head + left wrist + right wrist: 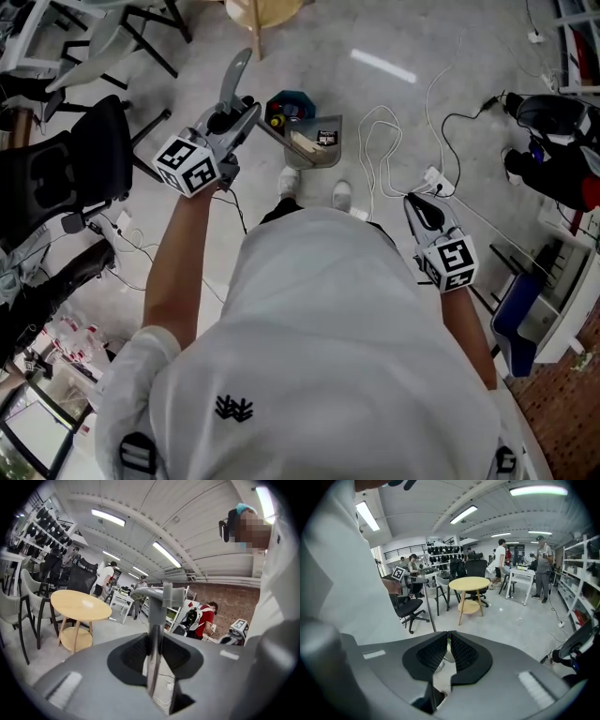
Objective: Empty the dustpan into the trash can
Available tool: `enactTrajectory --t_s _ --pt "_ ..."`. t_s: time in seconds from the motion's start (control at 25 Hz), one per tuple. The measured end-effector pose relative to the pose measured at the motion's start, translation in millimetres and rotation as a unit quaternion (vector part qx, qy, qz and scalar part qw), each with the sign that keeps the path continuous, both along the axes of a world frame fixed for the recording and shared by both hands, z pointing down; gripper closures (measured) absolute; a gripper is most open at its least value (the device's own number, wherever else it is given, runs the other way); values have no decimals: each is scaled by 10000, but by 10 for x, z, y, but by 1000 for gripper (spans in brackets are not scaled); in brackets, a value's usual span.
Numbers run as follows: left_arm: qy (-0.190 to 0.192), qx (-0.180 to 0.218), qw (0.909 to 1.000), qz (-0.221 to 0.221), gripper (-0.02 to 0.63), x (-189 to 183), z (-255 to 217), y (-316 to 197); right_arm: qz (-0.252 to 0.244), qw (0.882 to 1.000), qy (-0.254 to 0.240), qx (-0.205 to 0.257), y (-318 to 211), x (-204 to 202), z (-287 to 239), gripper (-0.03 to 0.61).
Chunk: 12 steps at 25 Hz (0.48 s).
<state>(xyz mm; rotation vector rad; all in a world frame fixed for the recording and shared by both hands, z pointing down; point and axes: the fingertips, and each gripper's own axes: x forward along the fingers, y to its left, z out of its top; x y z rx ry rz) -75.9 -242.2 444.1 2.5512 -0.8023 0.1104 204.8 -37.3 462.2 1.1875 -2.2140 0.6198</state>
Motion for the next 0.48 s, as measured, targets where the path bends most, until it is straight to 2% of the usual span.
enactTrajectory --t_s 0.48 --pt "573 -295 9960 -627 472 -548 183 -221 -130 9995 266 -51 -202 -291 -112 555"
